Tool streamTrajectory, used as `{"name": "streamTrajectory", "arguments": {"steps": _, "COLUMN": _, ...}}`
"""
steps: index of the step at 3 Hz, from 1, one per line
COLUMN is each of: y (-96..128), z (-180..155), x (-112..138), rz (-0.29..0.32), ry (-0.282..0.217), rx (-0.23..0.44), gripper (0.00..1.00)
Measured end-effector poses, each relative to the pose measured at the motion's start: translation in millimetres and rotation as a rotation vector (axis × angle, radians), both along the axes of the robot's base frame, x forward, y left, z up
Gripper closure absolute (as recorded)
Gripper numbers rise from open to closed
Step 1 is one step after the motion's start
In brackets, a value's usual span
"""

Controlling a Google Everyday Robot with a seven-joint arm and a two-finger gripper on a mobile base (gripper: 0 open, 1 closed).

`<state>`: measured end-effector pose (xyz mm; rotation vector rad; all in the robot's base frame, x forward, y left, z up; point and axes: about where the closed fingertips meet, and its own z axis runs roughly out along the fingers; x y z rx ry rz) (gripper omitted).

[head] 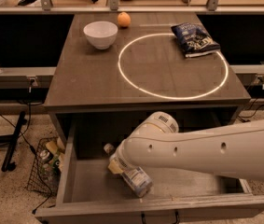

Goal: Pick blue plastic bottle from top drawer and place on counter

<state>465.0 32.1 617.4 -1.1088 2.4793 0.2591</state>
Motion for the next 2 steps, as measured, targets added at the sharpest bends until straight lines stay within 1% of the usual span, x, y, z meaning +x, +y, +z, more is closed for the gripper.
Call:
{"name": "streamTrajectory", "arguments": {"steps": 1, "y": -15.4, "z": 17.7, "x": 9.1, "rz": 0.005, "ry": -0.070, "rx": -0.028, "gripper": 0.95}}
{"name": "streamTrajectory", "arguments": {"steps": 2, "y": -31.5, "z": 49.4, "x": 17.5, "rz": 0.061, "ry": -0.155, "rx": -0.056, "gripper": 1.00}}
